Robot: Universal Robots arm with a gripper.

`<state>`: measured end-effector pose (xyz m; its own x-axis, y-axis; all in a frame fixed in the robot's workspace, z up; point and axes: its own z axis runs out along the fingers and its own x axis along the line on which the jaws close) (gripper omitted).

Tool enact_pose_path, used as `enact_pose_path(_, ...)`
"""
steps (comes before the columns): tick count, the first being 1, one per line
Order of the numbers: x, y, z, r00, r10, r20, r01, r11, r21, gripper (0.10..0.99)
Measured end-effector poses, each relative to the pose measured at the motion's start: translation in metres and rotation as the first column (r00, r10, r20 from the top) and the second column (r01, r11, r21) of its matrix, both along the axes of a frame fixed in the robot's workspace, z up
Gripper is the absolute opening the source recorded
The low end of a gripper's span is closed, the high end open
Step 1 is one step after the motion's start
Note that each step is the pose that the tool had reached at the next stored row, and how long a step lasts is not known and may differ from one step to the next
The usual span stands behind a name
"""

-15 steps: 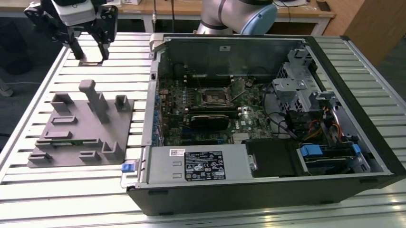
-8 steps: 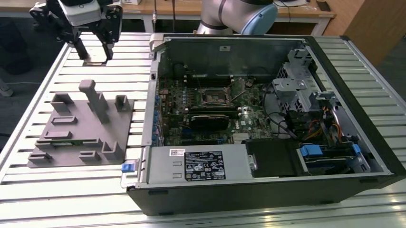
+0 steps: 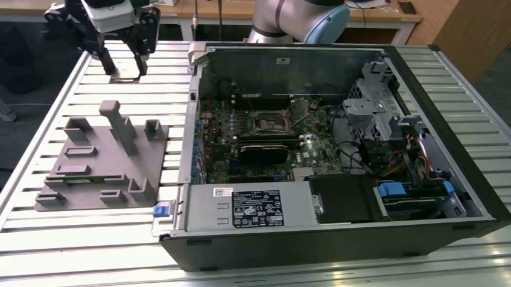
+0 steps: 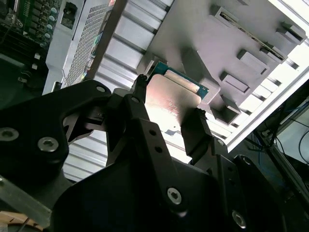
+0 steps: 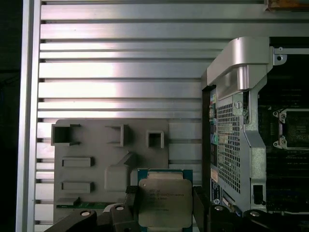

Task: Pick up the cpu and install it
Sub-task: 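Pick up the cpu and move it towards the insertion slot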

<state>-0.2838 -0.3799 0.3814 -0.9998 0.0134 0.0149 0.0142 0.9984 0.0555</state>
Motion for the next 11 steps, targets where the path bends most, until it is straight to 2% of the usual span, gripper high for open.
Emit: enact_pose_path(11,0.0098,0.0,0.0,1.0,0.0,-0.0001,0.0,1.0,0.0,0.541)
